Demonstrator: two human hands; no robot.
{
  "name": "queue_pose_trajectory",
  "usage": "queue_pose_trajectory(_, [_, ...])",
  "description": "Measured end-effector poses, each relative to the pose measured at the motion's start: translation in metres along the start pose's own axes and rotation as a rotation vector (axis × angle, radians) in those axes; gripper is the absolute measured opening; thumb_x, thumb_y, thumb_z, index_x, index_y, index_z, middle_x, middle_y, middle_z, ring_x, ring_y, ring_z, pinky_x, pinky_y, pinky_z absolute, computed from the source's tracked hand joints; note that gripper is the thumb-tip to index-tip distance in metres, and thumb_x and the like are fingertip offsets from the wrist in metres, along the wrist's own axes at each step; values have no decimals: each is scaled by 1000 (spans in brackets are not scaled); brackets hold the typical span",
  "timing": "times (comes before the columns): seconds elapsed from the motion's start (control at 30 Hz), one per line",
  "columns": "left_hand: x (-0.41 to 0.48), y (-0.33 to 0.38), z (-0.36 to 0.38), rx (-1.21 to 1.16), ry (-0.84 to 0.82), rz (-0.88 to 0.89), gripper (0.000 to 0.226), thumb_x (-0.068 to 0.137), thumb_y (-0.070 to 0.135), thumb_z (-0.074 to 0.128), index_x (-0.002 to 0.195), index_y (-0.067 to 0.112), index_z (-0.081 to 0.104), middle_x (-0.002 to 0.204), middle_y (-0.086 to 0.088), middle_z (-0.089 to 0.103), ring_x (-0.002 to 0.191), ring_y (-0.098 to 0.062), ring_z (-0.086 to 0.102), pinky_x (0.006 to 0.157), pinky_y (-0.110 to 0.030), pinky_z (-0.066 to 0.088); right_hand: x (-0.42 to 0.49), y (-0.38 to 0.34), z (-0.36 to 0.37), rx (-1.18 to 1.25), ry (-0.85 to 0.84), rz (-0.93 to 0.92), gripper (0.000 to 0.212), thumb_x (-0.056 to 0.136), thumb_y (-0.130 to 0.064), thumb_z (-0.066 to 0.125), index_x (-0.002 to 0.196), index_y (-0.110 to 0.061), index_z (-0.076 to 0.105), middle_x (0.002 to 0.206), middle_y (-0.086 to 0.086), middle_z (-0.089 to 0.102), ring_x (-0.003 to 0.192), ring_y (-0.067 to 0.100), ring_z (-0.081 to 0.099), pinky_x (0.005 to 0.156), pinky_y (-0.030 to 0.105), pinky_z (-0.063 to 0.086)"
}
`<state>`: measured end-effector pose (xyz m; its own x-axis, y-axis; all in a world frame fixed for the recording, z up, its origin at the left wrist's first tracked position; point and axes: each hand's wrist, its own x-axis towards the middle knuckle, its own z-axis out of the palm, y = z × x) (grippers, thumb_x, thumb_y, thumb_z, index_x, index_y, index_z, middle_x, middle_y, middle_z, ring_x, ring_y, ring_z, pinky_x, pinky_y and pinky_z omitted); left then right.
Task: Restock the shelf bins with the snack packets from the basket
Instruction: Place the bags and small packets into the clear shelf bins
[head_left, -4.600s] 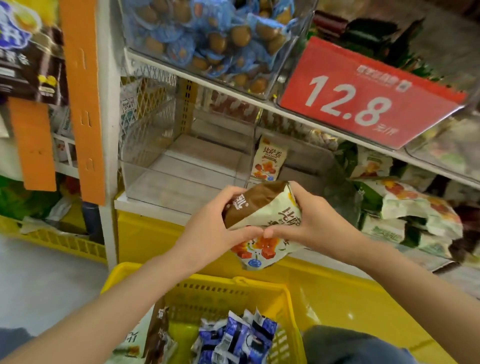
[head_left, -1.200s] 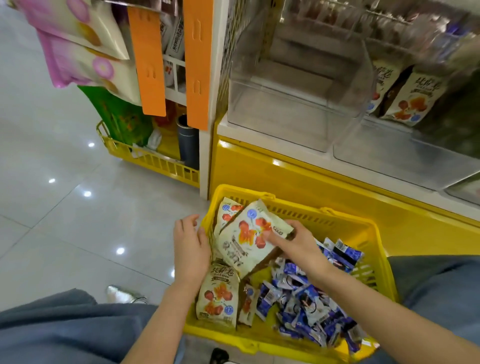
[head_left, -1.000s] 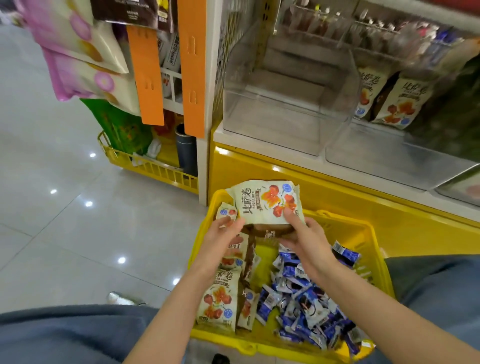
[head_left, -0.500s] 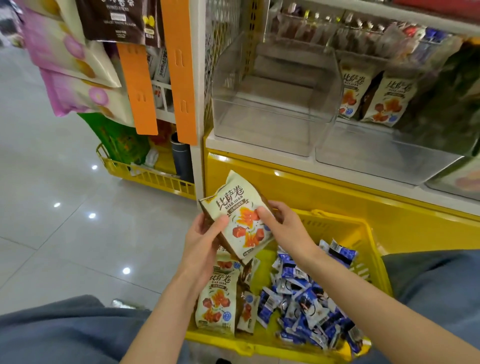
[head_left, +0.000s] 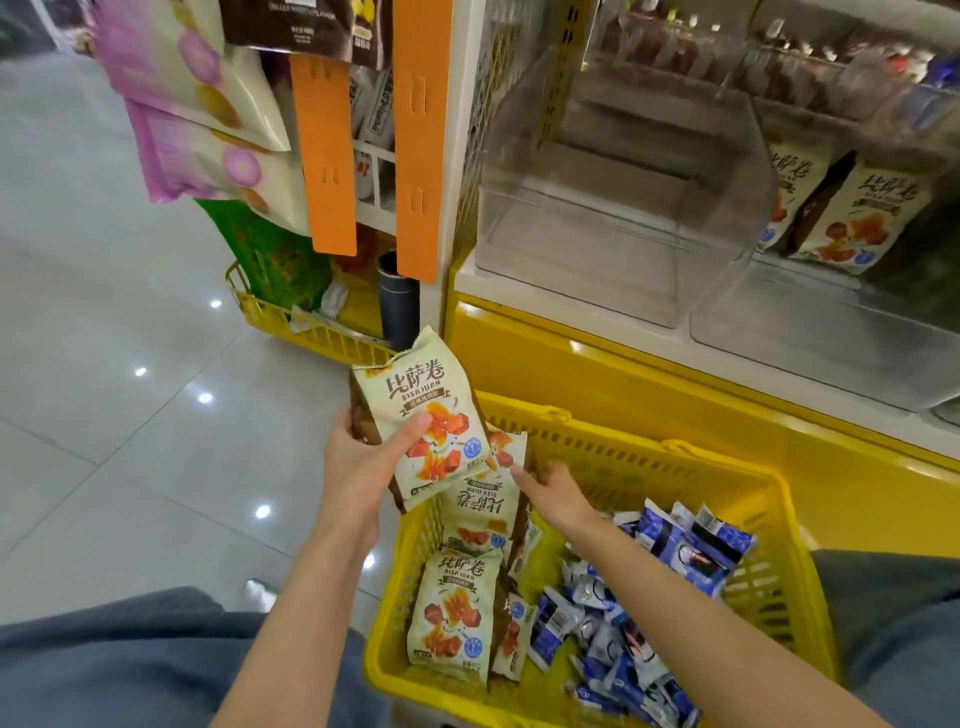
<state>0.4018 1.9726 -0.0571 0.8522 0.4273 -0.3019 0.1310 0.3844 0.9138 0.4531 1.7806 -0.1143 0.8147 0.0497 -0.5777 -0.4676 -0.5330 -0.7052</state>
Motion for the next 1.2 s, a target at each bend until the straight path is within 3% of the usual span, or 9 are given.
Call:
queue_pose_trajectory(0.1, [1, -1, 0, -10, 11, -6, 41, 66, 17, 80, 96, 28, 55, 80, 13, 72, 74, -12, 71, 51, -23, 54, 10, 9, 17, 136, -26, 141, 63, 87, -39, 61, 132, 0, 41, 132, 14, 54, 119, 29, 54, 102, 44, 44])
queue_pose_trajectory(0.23, [2, 0, 3, -11, 24, -16, 39, 67, 18, 80, 95, 28, 53, 77, 16, 72, 72, -11, 71, 50, -22, 53, 11, 16, 28, 203, -38, 220, 45, 83, -34, 69, 113, -3, 56, 117, 11, 65, 105, 24, 62, 92, 37, 52])
queue_pose_trajectory(0.37, [0, -1, 7, 16, 53, -18, 39, 68, 18, 80, 94, 27, 53, 83, 6, 71, 71, -10, 71, 49, -22, 53, 2, 17, 24, 274, -6, 132, 39, 81, -29, 72, 107, -14, 49, 108, 6, 64, 88, 17, 63, 62, 27, 52])
queue_pose_trajectory(0.47, [-4, 0, 16, 35, 58, -9, 43, 67, 20, 81, 98, 26, 54, 90, 4, 69, 71, -9, 71, 48, -21, 53, -10, 15, 2, 162, 59, -2, 44, 79, -29, 74, 110, -16, 46, 117, 7, 61, 98, 19, 62, 78, 36, 55])
queue_pose_trajectory(0.57, [-9, 4, 30, 71, 24, 10, 52, 65, 22, 82, 110, 19, 55, 96, 3, 70, 74, -9, 71, 51, -22, 54, -26, 9, -35, 92, 59, -68, 77, 76, -39, 74, 136, -8, 38, 140, 8, 46, 125, 19, 48, 96, 26, 42])
queue_pose_trajectory(0.7, [-17, 13, 62, 166, -80, 47, 57, 64, 25, 83, 111, 21, 52, 96, 6, 67, 76, -5, 69, 52, -18, 53, -58, 3, -95, 209, 93, -165, 59, 68, -40, 78, 115, -16, 52, 102, -12, 66, 83, -8, 63, 63, 5, 46])
queue_pose_trajectory(0.83, [-30, 22, 102, 272, -203, 87, 70, 62, 32, 84, 122, 21, 49, 106, 6, 66, 85, -5, 68, 62, -20, 55, -90, 2, -148, 332, 281, -254, 39, 65, -31, 81, 98, -25, 60, 92, -5, 71, 70, 2, 69, 50, 8, 47])
queue_pose_trajectory(1.03, [-44, 55, 164, 423, -384, 264, 42, 65, 30, 82, 90, 37, 49, 89, 18, 63, 70, 10, 61, 52, -8, 42, -135, -24, -219, 556, 507, -541, 35, 59, -37, 75, 86, -17, 66, 83, 6, 75, 72, 18, 72, 51, 25, 55])
queue_pose_trajectory(1.2, [-39, 82, 193, 449, -425, 345, 47, 64, 29, 83, 93, 36, 46, 90, 14, 64, 80, 0, 63, 63, -19, 48, -141, -75, -278, 328, 833, -823, 12, 80, -30, 71, 86, -39, 66, 84, -5, 72, 84, 13, 70, 68, 31, 58])
